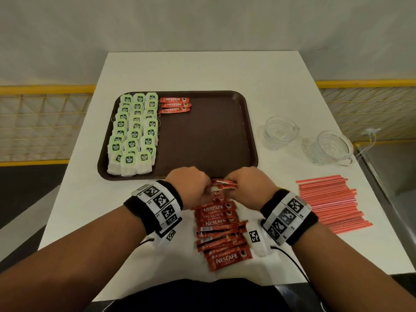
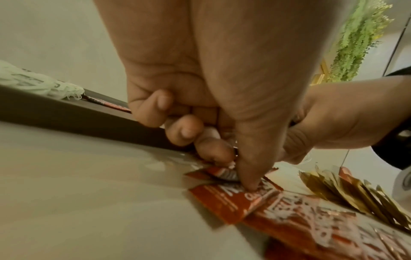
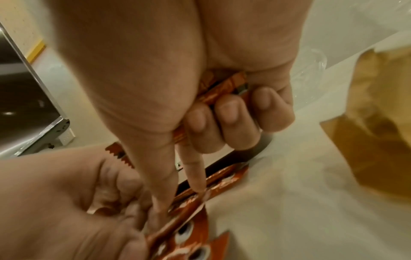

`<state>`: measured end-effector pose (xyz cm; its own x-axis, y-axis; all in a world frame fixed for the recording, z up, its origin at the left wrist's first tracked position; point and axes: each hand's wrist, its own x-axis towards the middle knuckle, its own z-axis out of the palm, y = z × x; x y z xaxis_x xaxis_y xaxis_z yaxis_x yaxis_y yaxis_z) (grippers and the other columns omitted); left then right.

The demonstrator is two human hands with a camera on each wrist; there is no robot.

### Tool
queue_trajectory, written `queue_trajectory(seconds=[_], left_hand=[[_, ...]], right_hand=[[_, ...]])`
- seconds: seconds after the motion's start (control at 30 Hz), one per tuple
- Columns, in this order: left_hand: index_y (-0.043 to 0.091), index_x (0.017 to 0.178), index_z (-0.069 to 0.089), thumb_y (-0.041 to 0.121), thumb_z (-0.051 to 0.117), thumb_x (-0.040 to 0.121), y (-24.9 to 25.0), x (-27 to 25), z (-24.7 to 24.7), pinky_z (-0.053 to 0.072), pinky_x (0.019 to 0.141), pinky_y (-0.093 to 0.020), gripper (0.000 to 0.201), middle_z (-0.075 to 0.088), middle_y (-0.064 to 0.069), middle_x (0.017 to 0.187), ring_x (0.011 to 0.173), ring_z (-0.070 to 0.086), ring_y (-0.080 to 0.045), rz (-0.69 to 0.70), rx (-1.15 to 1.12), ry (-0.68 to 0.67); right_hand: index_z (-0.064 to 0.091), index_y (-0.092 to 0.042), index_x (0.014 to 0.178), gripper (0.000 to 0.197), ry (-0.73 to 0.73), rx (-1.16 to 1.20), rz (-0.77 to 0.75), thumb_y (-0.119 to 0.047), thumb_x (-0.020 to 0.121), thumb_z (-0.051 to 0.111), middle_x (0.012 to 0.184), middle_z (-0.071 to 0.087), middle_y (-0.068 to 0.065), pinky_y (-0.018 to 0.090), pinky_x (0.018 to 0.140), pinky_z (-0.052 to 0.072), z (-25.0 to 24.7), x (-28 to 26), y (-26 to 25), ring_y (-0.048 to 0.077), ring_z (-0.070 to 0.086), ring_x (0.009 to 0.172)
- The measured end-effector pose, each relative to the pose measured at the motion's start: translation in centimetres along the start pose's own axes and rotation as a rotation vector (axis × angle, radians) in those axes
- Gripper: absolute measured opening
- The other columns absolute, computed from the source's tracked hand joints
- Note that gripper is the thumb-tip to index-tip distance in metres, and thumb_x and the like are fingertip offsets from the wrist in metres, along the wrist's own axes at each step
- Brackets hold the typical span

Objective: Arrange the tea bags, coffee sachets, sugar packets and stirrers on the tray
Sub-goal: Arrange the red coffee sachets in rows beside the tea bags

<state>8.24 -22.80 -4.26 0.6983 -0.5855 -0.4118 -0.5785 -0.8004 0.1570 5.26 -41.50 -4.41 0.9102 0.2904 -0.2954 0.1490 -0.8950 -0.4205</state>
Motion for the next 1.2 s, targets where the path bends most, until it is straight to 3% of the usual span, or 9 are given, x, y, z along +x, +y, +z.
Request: queue_trajectory(seconds=[0.13, 0.27, 0.33, 0.43, 0.67, 0.77, 0.87, 1.0, 1.2], left_hand=[[0.025, 0.092, 0.066, 0.049, 0.052, 0.086, -0.8, -0.4, -0.3, 0.052, 0.068, -0.034, 0.029, 0.068, 0.003, 0.088, 0.082, 0.065, -0.023, 0.079, 0.02, 0.087], [0.027, 0.088, 0.068, 0.049, 0.054, 0.087, -2.6, -1.1, -0.6, 0.05, 0.067, -0.032, 0.026, 0.058, 0.009, 0.079, 0.078, 0.061, -0.017, 0.149, -0.192, 0.266], [0.031, 0.096, 0.071, 0.05, 0.054, 0.09, -3.7, -1.4, -1.1, 0.048, 0.075, -0.031, 0.026, 0.058, 0.011, 0.087, 0.084, 0.058, -0.011, 0.179, -0.35, 0.314], [0.034, 0.11, 0.068, 0.046, 0.046, 0.097, -5.4, -1.4, -2.4, 0.047, 0.089, -0.032, 0.028, 0.067, 0.012, 0.103, 0.095, 0.059, -0.008, 0.184, -0.395, 0.247], [0.034, 0.099, 0.069, 0.03, 0.069, 0.087, -8.0, 0.1, -5.5, 0.051, 0.078, -0.024, 0.013, 0.071, 0.016, 0.082, 0.077, 0.065, 0.003, 0.078, -0.591, 0.151], [0.029, 0.097, 0.071, 0.028, 0.068, 0.088, -9.7, 2.3, -6.7, 0.048, 0.08, -0.024, 0.009, 0.067, 0.015, 0.085, 0.08, 0.061, 0.0, -0.002, -0.504, 0.214], [0.024, 0.099, 0.07, 0.026, 0.066, 0.09, -11.9, 5.2, -7.2, 0.044, 0.081, -0.025, 0.01, 0.063, 0.012, 0.089, 0.087, 0.059, -0.007, -0.159, -0.333, 0.317], [0.025, 0.1, 0.069, 0.034, 0.069, 0.087, -14.1, 7.7, -7.1, 0.051, 0.087, -0.034, 0.016, 0.068, 0.004, 0.101, 0.098, 0.062, -0.017, -0.273, -0.202, 0.249], [0.025, 0.095, 0.069, 0.036, 0.073, 0.083, -14.8, 9.5, -7.4, 0.046, 0.079, -0.032, 0.017, 0.066, 0.003, 0.102, 0.099, 0.06, -0.018, -0.26, -0.052, 0.16]], right_hand=[[0.067, -0.024, 0.072, 0.022, -0.078, -0.045, 0.027, -0.038, 0.088, 0.061, 0.072, 0.067, -0.004, 0.032, 0.065, 0.049, -0.1, 0.0, -1.6, 0.015, 0.062, 0.067], [0.074, -0.02, 0.079, 0.023, 0.045, 0.019, 0.002, -0.028, 0.094, 0.059, 0.072, 0.069, -0.002, 0.03, 0.062, 0.047, -0.5, 0.0, -2.1, 0.015, 0.062, 0.066], [0.079, -0.023, 0.088, 0.016, 0.129, 0.142, -0.033, -0.03, 0.092, 0.065, 0.077, 0.072, -0.005, 0.026, 0.062, 0.049, -0.8, 0.0, -2.5, 0.009, 0.064, 0.067], [0.079, -0.025, 0.099, 0.014, 0.255, 0.251, -0.066, -0.028, 0.089, 0.069, 0.083, 0.07, -0.012, 0.018, 0.067, 0.049, -1.4, 0.3, -3.3, 0.001, 0.062, 0.072], [0.074, -0.024, 0.113, 0.026, 0.433, 0.201, -0.084, -0.019, 0.087, 0.072, 0.086, 0.07, -0.008, 0.029, 0.073, 0.053, -1.2, 2.1, -4.2, 0.007, 0.062, 0.076], [0.066, -0.026, 0.123, 0.036, 0.522, 0.285, -0.035, -0.027, 0.087, 0.073, 0.097, 0.069, -0.016, 0.019, 0.079, 0.053, -0.9, 2.6, -4.6, -0.003, 0.063, 0.083], [0.062, -0.028, 0.113, 0.022, 0.556, 0.461, 0.073, -0.029, 0.092, 0.067, 0.089, 0.065, -0.017, 0.006, 0.069, 0.046, -0.8, 2.8, -5.0, -0.005, 0.062, 0.079], [0.059, -0.02, 0.1, 0.006, 0.549, 0.535, 0.104, -0.024, 0.095, 0.061, 0.069, 0.056, -0.012, 0.008, 0.056, 0.04, -0.7, 2.8, -4.7, -0.001, 0.054, 0.061], [0.058, -0.023, 0.091, 0.006, 0.515, 0.541, 0.097, -0.024, 0.095, 0.062, 0.066, 0.052, -0.011, 0.009, 0.057, 0.041, -0.6, 2.8, -4.1, 0.002, 0.052, 0.059]])
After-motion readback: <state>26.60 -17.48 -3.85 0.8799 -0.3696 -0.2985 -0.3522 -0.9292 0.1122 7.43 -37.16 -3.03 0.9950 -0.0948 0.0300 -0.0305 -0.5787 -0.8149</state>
